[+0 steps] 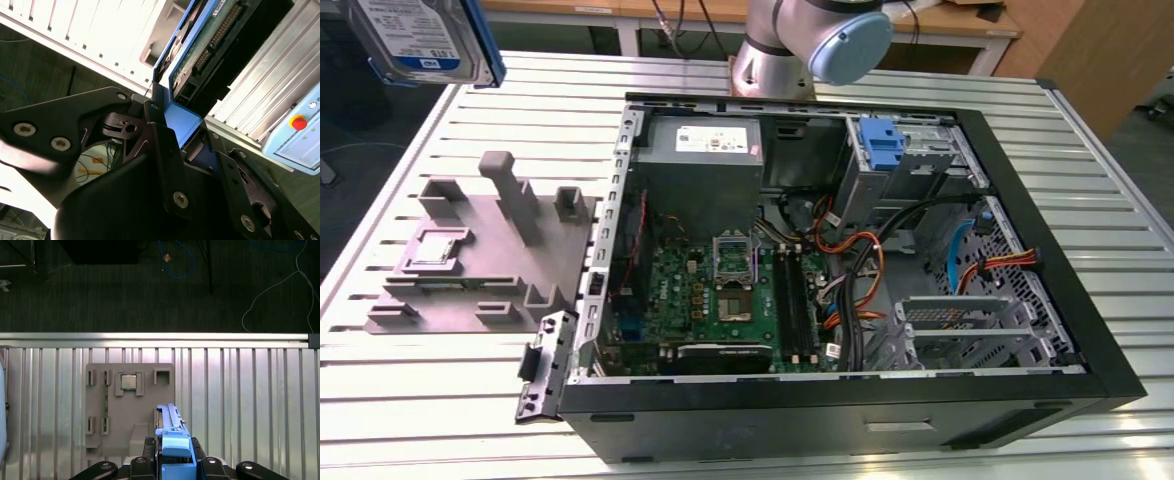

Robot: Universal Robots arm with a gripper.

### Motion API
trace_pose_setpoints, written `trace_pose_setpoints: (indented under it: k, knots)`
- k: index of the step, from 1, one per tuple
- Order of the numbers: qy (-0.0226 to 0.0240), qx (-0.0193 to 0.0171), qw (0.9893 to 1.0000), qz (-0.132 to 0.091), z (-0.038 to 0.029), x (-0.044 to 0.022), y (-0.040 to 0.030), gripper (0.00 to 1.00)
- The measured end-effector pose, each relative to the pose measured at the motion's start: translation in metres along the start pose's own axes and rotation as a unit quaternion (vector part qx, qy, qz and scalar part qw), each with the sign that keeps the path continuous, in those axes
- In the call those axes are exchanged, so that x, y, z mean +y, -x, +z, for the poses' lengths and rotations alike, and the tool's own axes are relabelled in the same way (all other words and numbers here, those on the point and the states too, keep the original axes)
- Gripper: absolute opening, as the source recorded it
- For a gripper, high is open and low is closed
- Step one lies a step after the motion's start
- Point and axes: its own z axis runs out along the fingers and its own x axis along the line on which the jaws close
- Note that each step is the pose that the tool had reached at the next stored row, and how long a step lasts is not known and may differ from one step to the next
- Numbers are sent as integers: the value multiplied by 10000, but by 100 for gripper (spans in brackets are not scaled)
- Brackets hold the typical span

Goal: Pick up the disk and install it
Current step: 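Pick up the disk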

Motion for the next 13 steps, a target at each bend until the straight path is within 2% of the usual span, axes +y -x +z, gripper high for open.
trace_pose_setpoints:
  k: [13]
  knots:
    - [0,0,10000,0,-1,-44,1,37]
